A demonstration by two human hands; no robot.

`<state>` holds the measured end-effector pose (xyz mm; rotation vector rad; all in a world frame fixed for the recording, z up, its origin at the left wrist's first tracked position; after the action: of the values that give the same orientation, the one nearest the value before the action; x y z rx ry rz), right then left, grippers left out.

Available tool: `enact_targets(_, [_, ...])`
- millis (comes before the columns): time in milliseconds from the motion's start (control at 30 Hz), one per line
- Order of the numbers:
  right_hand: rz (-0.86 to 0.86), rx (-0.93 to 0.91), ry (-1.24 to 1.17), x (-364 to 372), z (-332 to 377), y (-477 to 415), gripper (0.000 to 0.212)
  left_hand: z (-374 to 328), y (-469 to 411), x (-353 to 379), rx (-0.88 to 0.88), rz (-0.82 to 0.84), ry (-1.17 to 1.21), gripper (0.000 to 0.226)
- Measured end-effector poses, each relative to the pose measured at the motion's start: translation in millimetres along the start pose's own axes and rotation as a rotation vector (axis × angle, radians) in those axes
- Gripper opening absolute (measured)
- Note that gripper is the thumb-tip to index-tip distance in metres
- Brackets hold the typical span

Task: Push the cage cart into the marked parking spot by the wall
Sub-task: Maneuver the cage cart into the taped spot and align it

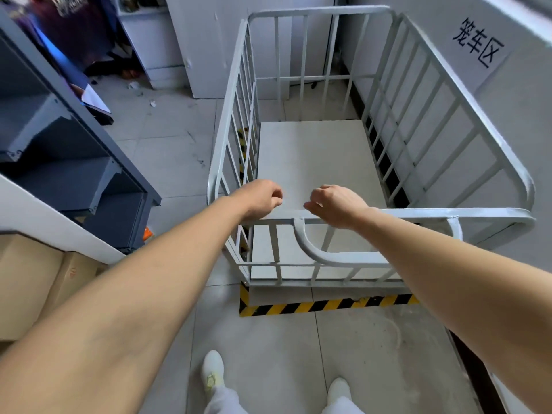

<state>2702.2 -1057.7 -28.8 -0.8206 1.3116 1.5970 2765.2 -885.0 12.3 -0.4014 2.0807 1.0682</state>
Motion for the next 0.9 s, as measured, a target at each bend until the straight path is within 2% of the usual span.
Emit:
enact_targets(200, [-0.009,0.096,-0.061,-19,100,-78,0.042,112,15,-67,0.030,-0.059,-0.073,0.026])
enact_targets(300, [-0.006,0.147,-0.113,-28,143,-117,0.043,165,22,-99,0.052,-0.039,-0.098,0.027])
enact_targets(467, [0.012,0.237,-0.164,-42,187,-176,0.044,221,8,-152,0.085,-0.030,-0.148,0.028])
enact_targets(700, [0.115,0.354,-0.212,-41,179,-236,0.042,234,-67,-183,0.138,0.078,-0.317,0.027])
enact_targets(900, [0.121,0.609,-0.272,-28,137,-222,0.037,212,-126,-182,0.316,0.181,-0.543,0.039])
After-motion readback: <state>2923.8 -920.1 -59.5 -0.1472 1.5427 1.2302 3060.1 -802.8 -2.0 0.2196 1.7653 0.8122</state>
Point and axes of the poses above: each hand's wrist, its own y-axis away from the middle knuckle, its own x-axis out of the palm, z = x × y, the point moved 1 cm from there along -y, towards the middle knuckle, and after that the axes turned 13 degrees about z, right-handed, at the moved point
